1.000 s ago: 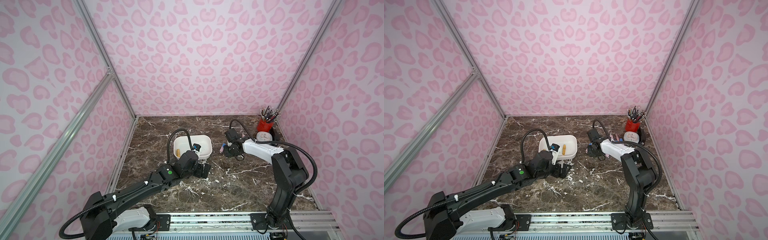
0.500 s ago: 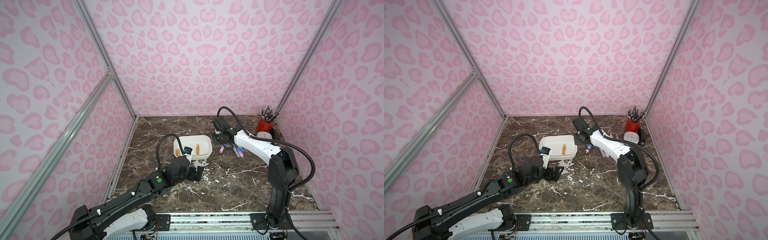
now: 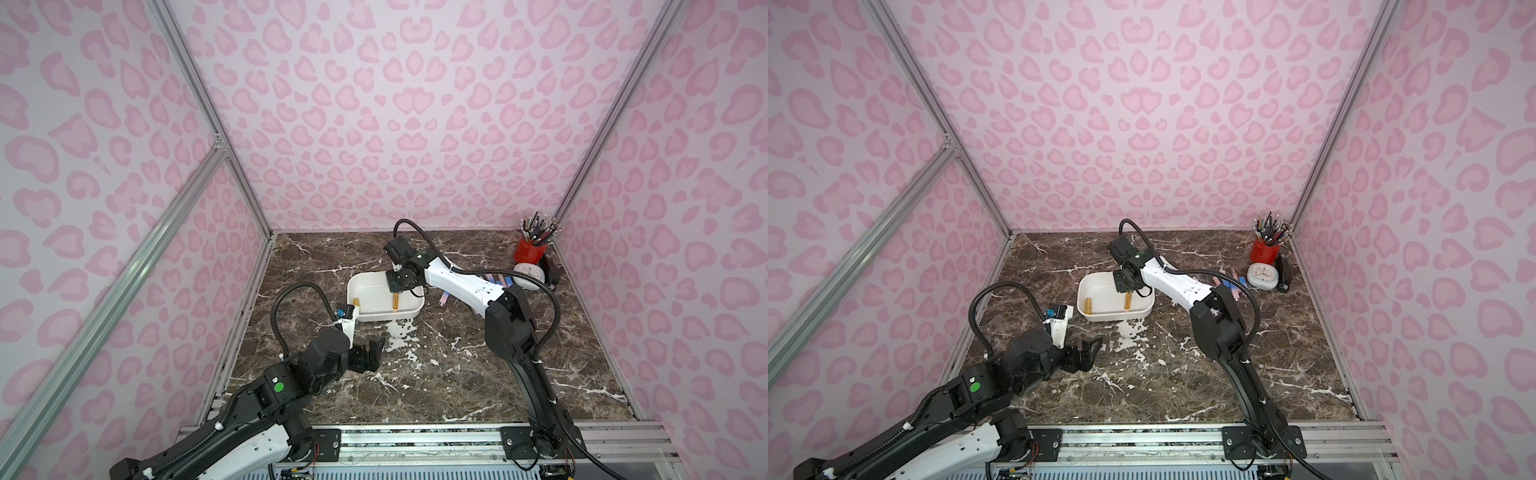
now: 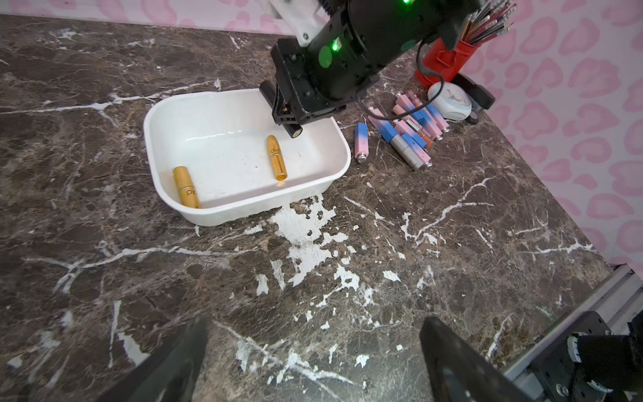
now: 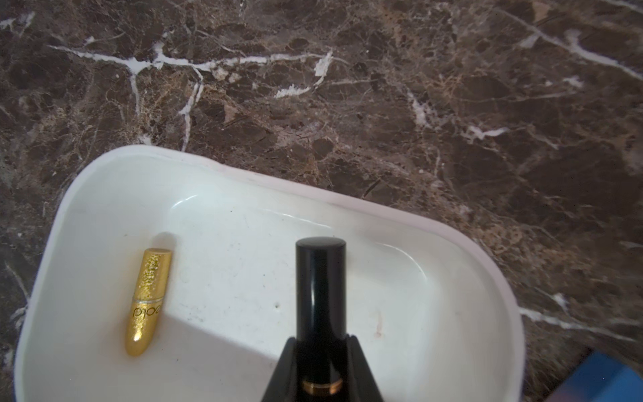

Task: Put the lipstick into the storage box
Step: Place the lipstick in the storage box.

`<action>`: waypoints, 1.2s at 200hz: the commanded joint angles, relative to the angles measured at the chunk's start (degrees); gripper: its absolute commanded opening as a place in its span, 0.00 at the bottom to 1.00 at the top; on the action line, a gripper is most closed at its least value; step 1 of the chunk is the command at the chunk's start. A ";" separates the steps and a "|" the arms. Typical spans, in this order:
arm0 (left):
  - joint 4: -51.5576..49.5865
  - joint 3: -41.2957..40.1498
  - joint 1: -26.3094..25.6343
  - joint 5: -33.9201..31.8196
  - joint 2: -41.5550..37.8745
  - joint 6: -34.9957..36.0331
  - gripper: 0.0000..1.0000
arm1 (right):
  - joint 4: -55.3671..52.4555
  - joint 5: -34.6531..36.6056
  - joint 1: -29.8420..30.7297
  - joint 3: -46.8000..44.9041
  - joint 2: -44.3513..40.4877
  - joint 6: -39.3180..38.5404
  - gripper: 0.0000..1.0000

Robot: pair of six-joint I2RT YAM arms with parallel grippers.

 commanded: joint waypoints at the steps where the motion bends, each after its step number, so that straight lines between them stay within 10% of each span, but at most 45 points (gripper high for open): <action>1: -3.75 -0.12 0.07 -2.42 -3.00 -2.14 0.98 | -2.64 -1.15 0.74 2.56 3.36 0.42 0.17; 123: -5.57 2.82 0.07 -4.71 -3.84 -1.54 0.98 | -1.12 -2.18 0.85 0.66 0.79 -0.57 0.45; 240: 13.39 9.20 0.07 12.97 23.23 2.99 0.98 | 10.46 0.96 -15.41 -39.52 -30.15 -1.18 0.40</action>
